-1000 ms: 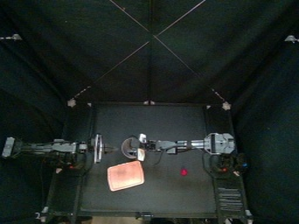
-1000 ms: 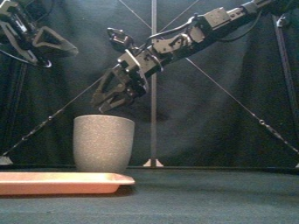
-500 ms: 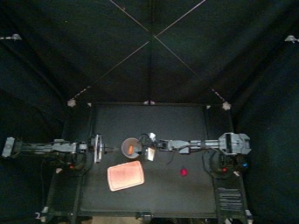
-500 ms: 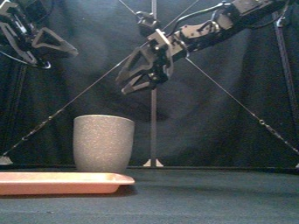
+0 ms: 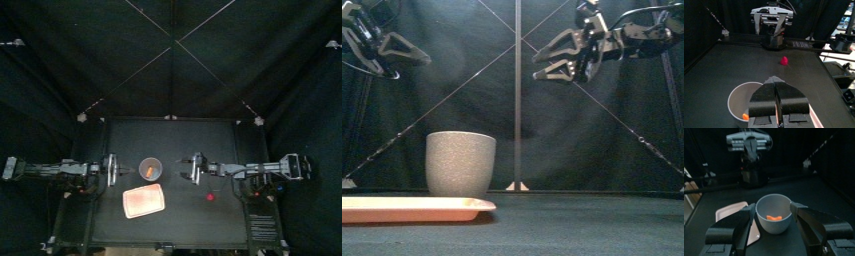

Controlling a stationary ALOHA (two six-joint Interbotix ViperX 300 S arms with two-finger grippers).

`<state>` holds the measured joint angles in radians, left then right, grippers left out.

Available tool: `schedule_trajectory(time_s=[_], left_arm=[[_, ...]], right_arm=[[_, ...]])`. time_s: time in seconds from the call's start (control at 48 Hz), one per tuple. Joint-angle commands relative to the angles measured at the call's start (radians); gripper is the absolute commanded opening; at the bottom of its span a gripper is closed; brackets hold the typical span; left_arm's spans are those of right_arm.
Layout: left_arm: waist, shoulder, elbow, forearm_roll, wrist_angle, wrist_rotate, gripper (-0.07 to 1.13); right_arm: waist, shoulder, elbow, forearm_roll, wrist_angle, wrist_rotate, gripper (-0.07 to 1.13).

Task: Pick the tangerine then place it in the grey bowl
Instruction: Drop tangerine in the grey bowl and return to neutral

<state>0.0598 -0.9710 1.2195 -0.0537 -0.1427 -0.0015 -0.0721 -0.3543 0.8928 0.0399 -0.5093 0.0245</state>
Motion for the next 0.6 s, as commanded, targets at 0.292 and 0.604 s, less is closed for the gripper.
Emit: schedule_trajectory(time_s=[0.292, 0.604], left_arm=[[0.002, 0.002, 0.017, -0.003, -0.109, 0.000, 0.03], [0.002, 0.002, 0.014, -0.002, -0.112, -0.002, 0.03]], right_arm=[[0.029, -0.067, 0.149, -0.008, -0.137, 0.000, 0.93], [0.038, -0.067, 0.153, -0.018, -0.137, 0.002, 0.93]])
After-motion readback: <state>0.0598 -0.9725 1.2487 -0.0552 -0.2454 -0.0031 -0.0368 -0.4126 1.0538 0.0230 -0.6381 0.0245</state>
